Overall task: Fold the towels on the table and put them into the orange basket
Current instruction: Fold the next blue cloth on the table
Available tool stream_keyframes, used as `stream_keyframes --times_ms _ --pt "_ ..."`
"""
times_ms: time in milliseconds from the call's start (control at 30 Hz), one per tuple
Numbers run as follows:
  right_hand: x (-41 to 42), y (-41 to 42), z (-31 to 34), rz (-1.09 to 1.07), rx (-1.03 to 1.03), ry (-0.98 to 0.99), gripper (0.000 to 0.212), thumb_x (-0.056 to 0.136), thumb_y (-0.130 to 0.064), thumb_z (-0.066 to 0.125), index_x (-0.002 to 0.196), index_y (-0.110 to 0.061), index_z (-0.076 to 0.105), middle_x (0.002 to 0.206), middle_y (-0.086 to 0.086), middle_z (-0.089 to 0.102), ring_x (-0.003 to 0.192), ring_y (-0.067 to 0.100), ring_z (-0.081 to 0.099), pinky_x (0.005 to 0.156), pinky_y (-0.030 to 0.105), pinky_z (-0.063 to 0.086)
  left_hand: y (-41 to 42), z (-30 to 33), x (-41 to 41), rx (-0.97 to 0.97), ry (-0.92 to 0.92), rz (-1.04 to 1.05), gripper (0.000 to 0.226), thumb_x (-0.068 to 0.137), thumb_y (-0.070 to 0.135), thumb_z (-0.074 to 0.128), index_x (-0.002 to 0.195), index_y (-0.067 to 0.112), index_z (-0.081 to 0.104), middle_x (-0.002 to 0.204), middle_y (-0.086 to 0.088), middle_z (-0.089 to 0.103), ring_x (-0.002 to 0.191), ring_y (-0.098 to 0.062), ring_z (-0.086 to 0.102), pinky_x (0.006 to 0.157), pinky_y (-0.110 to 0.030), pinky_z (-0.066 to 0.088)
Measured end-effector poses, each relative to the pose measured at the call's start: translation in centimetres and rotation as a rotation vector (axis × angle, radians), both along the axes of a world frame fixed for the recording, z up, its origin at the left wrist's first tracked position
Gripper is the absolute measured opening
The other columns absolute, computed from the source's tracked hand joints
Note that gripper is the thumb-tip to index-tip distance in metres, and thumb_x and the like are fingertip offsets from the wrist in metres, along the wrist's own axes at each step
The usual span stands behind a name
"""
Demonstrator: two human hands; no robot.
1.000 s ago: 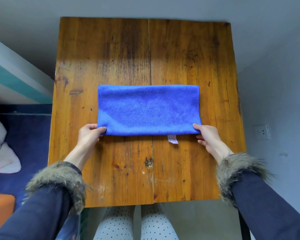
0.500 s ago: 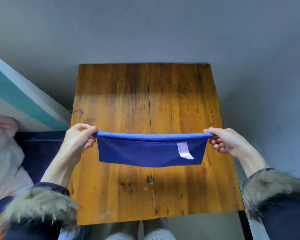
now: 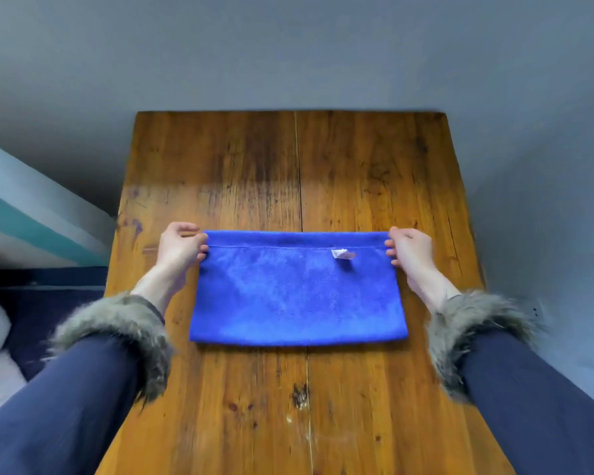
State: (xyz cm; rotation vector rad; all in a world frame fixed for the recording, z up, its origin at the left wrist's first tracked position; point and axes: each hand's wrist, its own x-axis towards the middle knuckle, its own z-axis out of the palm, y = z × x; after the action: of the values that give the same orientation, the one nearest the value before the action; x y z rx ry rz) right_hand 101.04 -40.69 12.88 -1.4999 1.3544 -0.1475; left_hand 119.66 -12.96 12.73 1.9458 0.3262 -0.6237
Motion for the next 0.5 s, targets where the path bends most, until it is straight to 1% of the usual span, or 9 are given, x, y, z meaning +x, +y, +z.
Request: stream_keyframes --times_ms 33,67,100,133,167,233,333,433,500 --pt "-0.2 0.0 -0.5 0.14 -0.186 0.059 0.02 0.092 -0.02 0.052 0.097 -0.007 0.065 0.089 0.005 0.063 0.083 0.022 0.06 0.069 0.027 0.043 0.2 -0.5 -0.5 0.144 -0.184 -0.162 0.014 0.086 0.004 0.056 0.097 0.013 0.056 0.093 -0.008 0.059 0.068 -0.02 0.053 0.053 -0.026 0.046" --pt "-0.4 0.0 -0.9 0.306 -0.336 0.124 0.019 0.091 -0.02 0.053 0.101 -0.009 0.066 0.098 0.006 0.063 0.096 0.025 0.058 0.079 0.028 0.042 0.4 -1.0 -1.0 0.265 -0.36 -0.357 0.017 0.085 0.004 0.056 0.099 0.013 0.06 0.094 -0.008 0.06 0.075 -0.023 0.053 0.062 -0.03 0.045" --pt "-0.6 0.0 -1.3 0.474 -0.451 0.19 0.02 0.09 -0.021 0.054 0.104 -0.012 0.065 0.106 0.007 0.061 0.104 0.026 0.054 0.086 0.031 0.039 0.6 -1.5 -1.4 0.351 -0.513 -0.55 0.018 0.084 0.004 0.058 0.1 0.012 0.062 0.096 -0.009 0.06 0.082 -0.026 0.053 0.071 -0.033 0.043" --pt "-0.8 -0.1 -1.6 0.622 -0.53 0.256 0.022 0.09 -0.022 0.055 0.109 -0.014 0.064 0.112 0.007 0.058 0.11 0.027 0.049 0.09 0.033 0.037 0.7 -2.0 -1.7 0.414 -0.62 -0.715 0.019 0.084 0.006 0.06 0.101 0.012 0.064 0.099 -0.011 0.058 0.089 -0.03 0.051 0.077 -0.037 0.042" --pt "-0.9 -0.2 -1.9 0.739 -0.577 0.318 0.025 0.09 -0.025 0.055 0.113 -0.016 0.061 0.116 0.005 0.055 0.113 0.026 0.045 0.092 0.036 0.035 0.7 -2.3 -1.8 0.468 -0.674 -0.839 0.021 0.083 0.009 0.063 0.104 0.012 0.064 0.102 -0.012 0.056 0.095 -0.032 0.049 0.08 -0.039 0.04" --pt "-0.9 -0.5 -2.1 0.891 -0.632 0.418 0.03 0.09 -0.03 0.055 0.118 -0.019 0.057 0.121 0.003 0.051 0.117 0.024 0.04 0.092 0.037 0.032 0.5 -2.8 -1.7 0.565 -0.681 -0.968 0.029 0.083 0.02 0.066 0.111 0.015 0.062 0.11 -0.011 0.053 0.102 -0.033 0.044 0.082 -0.041 0.037" --pt "-0.8 -1.2 -2.0 0.982 -0.666 0.476 0.034 0.088 -0.035 0.056 0.119 -0.021 0.052 0.123 0.001 0.048 0.117 0.022 0.038 0.092 0.037 0.031 -0.2 -2.9 -1.1 0.682 -0.606 -1.022 0.039 0.082 0.034 0.066 0.116 0.019 0.054 0.115 -0.007 0.05 0.107 -0.029 0.039 0.084 -0.039 0.031" --pt "-0.4 -1.7 -1.6 1.022 -0.648 0.514 0.032 0.087 -0.038 0.058 0.114 -0.022 0.051 0.119 0.001 0.05 0.115 0.022 0.039 0.09 0.037 0.03 -1.0 -2.3 -0.3 0.777 -0.483 -1.05 0.038 0.082 0.044 0.064 0.11 0.022 0.051 0.109 -0.002 0.051 0.106 -0.025 0.036 0.081 -0.036 0.024" --pt "-0.1 -1.9 -1.5 1.011 -0.589 0.52 0.028 0.087 -0.038 0.057 0.11 -0.022 0.054 0.116 0.001 0.052 0.115 0.022 0.038 0.089 0.037 0.03 -1.5 -1.9 0.2 0.821 -0.414 -1.087 0.034 0.081 0.048 0.063 0.103 0.023 0.054 0.101 0.0 0.046 0.105 -0.023 0.035 0.08 -0.035 0.022"
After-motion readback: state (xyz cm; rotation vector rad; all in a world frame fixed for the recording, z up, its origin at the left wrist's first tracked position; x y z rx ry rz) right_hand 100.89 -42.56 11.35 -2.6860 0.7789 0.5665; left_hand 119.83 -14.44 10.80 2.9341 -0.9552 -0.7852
